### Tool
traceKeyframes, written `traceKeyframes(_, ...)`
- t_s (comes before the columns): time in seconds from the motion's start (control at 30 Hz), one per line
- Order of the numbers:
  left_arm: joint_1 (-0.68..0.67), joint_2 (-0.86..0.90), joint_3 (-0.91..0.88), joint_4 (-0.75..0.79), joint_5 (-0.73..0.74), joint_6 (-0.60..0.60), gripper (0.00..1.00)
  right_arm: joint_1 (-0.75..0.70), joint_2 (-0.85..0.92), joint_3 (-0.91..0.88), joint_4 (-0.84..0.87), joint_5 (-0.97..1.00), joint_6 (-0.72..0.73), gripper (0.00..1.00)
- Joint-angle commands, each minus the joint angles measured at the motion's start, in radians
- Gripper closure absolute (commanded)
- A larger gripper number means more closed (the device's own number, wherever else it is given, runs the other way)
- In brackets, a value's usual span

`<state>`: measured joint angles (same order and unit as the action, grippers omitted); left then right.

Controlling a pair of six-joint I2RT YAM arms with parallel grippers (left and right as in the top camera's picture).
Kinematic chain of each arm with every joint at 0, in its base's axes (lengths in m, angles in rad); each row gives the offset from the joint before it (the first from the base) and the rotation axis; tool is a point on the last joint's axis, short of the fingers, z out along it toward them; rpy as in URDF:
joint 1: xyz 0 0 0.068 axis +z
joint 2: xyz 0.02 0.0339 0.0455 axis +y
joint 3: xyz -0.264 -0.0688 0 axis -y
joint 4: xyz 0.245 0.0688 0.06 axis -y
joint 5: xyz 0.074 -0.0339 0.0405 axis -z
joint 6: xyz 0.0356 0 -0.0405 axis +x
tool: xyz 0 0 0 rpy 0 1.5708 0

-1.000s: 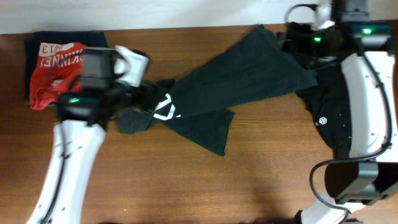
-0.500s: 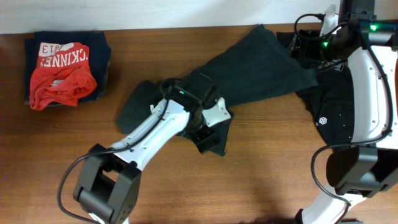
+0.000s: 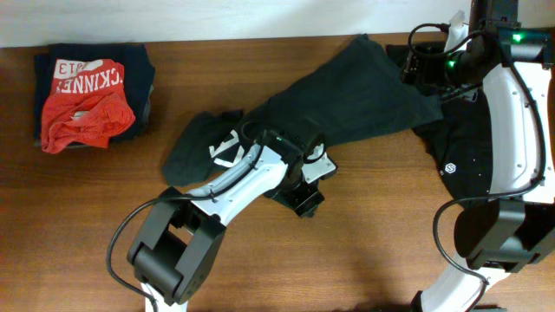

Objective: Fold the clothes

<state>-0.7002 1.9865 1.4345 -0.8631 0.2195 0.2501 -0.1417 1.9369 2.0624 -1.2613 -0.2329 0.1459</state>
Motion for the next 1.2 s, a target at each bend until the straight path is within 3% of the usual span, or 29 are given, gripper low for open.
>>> traceKeyframes(0.0,-0.038,0.015,0.001,0.037,-0.057,-0.198,0.25,-0.003,0.003,0.000,-0.008,0.010,-0.011,0.01)
traceKeyframes(0.23,-0.105,0.074,0.001,-0.051,-0.247,-0.213,0.25,-0.003,0.003,0.000,-0.011,0.010,-0.011,0.01)
traceKeyframes(0.63,-0.111,0.123,0.001,-0.019,-0.231,-0.248,0.30,-0.003,0.003,0.000,-0.015,0.036,-0.011,0.01)
traceKeyframes(0.67,-0.114,0.123,0.001,-0.019,-0.231,-0.247,0.33,-0.003,0.003,0.000,-0.015,0.036,-0.011,0.01)
traceKeyframes(0.7,-0.118,0.123,0.002,-0.017,-0.232,-0.246,0.53,-0.003,0.003,0.000,-0.015,0.036,-0.011,0.01)
traceKeyframes(0.77,-0.118,0.123,0.002,-0.015,-0.232,-0.246,0.79,-0.003,0.003,0.000,-0.016,0.036,-0.011,0.01)
traceKeyframes(0.83,-0.118,0.123,0.002,-0.011,-0.233,-0.246,0.82,-0.003,0.003,0.000,-0.022,0.036,-0.011,0.01)
traceKeyframes(0.93,-0.118,0.123,0.003,-0.006,-0.247,-0.246,1.00,-0.003,0.003,0.000,-0.033,0.036,-0.016,0.01)
traceKeyframes(1.17,-0.045,0.076,0.189,-0.183,-0.418,-0.311,1.00,-0.003,0.003,-0.002,-0.036,0.035,-0.019,0.00)
